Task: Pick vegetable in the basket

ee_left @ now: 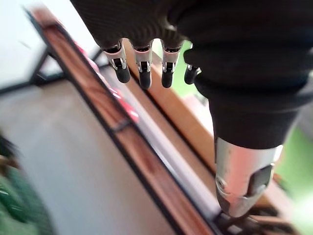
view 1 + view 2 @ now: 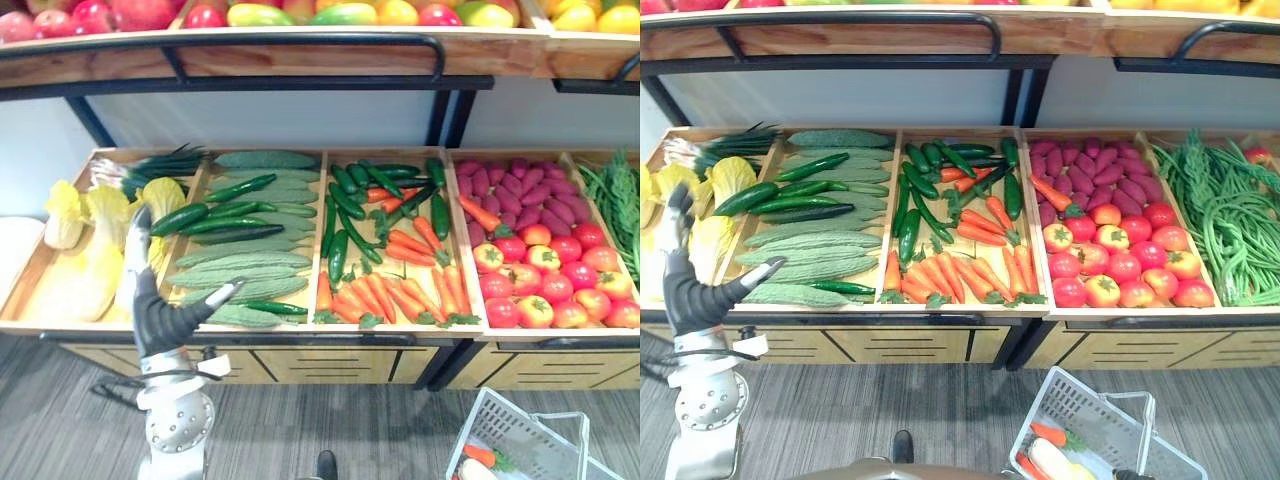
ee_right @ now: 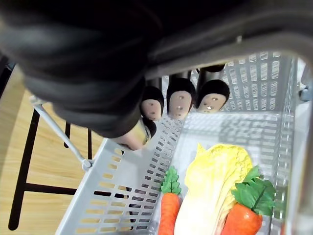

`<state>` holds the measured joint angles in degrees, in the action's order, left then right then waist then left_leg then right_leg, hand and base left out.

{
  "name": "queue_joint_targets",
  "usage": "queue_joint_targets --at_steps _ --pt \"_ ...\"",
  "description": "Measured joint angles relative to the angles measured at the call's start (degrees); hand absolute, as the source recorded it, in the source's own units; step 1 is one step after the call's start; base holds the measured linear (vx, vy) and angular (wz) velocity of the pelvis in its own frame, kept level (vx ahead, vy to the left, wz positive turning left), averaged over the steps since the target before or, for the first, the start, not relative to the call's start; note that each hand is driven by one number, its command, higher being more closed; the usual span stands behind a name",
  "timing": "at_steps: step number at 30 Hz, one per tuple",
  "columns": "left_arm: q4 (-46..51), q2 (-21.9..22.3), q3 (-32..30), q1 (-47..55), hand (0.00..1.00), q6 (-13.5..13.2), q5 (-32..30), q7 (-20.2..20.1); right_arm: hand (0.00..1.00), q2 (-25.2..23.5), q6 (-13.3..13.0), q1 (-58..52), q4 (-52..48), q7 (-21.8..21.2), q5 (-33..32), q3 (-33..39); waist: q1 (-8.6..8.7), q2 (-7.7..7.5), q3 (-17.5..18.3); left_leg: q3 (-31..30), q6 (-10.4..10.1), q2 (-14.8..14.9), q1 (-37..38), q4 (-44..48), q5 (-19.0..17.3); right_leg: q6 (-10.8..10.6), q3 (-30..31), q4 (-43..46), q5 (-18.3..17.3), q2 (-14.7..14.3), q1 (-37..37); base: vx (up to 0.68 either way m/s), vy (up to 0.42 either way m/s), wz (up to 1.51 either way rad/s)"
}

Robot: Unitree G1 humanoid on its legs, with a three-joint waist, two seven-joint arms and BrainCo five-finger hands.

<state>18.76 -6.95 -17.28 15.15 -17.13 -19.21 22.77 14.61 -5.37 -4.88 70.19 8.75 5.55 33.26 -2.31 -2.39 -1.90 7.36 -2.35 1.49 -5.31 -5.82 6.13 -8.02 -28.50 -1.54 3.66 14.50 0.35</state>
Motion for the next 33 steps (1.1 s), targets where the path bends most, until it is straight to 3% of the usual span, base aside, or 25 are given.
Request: queue_joint_targets --at_steps 6,13,16,17,21,25,33 --pt "-26.6 1.5 -9.5 0.0 0.00 6.1 -1.9 7.2 1.00 -4.7 -0.1 -1.5 -2.6 1.0 -2.1 0.1 -0.05 -1.60 1.2 -3.2 0.3 0.0 0.0 0.0 0.2 0.3 -3.6 -0.3 -1.0 -0.5 2.1 -0.03 0.009 0.27" --pt "-54.9 2.4 -17.8 1.0 0.00 10.0 -0.8 8.3 1.00 -7.9 -0.1 -2.0 -4.5 2.2 -2.1 0.2 0.34 -2.06 1.7 -3.2 0.4 -0.2 0.6 -0.1 -0.1 0.4 -4.1 -1.2 -1.1 -0.5 3.2 0.00 0.006 0.02" --pt "-68.2 2.3 -23.5 0.6 0.00 10.4 4.9 6.4 1.00 -7.9 -0.1 -1.5 -4.4 2.2 -2.0 1.0 0.86 -1.88 1.9 -2.9 0.3 -0.2 0.7 -0.1 -0.4 0.4 -3.7 -1.4 -1.1 -0.5 3.1 0.02 0.012 -0.07" --pt "-71.8 2.3 -24.5 0.8 0.00 11.5 7.9 3.7 1.00 -7.9 0.0 -1.0 -4.1 2.2 -1.8 2.1 0.88 -1.84 1.8 -2.5 0.3 -0.1 0.9 -0.1 -0.6 0.4 -3.3 -1.4 -1.1 -0.5 3.1 0.03 0.009 -0.15" --pt "-77.2 2.8 -24.3 1.8 0.00 13.6 10.0 -2.0 1.00 -7.9 1.1 -0.3 -4.0 2.2 -0.8 2.4 0.83 -1.82 1.8 -1.2 0.2 0.0 2.4 -0.1 -1.2 0.2 -1.9 -1.3 -1.3 -0.5 3.6 0.04 0.006 -0.20" --pt "-78.6 2.8 -20.1 0.8 0.00 13.5 10.1 -6.9 1.00 -7.7 1.4 0.3 -3.9 2.1 0.8 1.7 0.95 -1.83 1.8 0.2 0.0 0.2 3.6 -0.1 -1.8 0.2 -0.4 -1.3 -1.5 -0.5 3.8 0.03 0.005 -0.18" --pt "-80.3 2.7 -11.3 -0.5 0.00 13.3 10.1 -11.8 1.00 -7.7 1.5 0.7 -3.5 1.6 1.2 -0.5 2.26 -2.01 1.6 1.5 -0.3 0.0 4.5 -0.1 -2.6 0.4 0.9 -1.2 -1.9 -0.4 3.9 0.04 0.006 -0.09"
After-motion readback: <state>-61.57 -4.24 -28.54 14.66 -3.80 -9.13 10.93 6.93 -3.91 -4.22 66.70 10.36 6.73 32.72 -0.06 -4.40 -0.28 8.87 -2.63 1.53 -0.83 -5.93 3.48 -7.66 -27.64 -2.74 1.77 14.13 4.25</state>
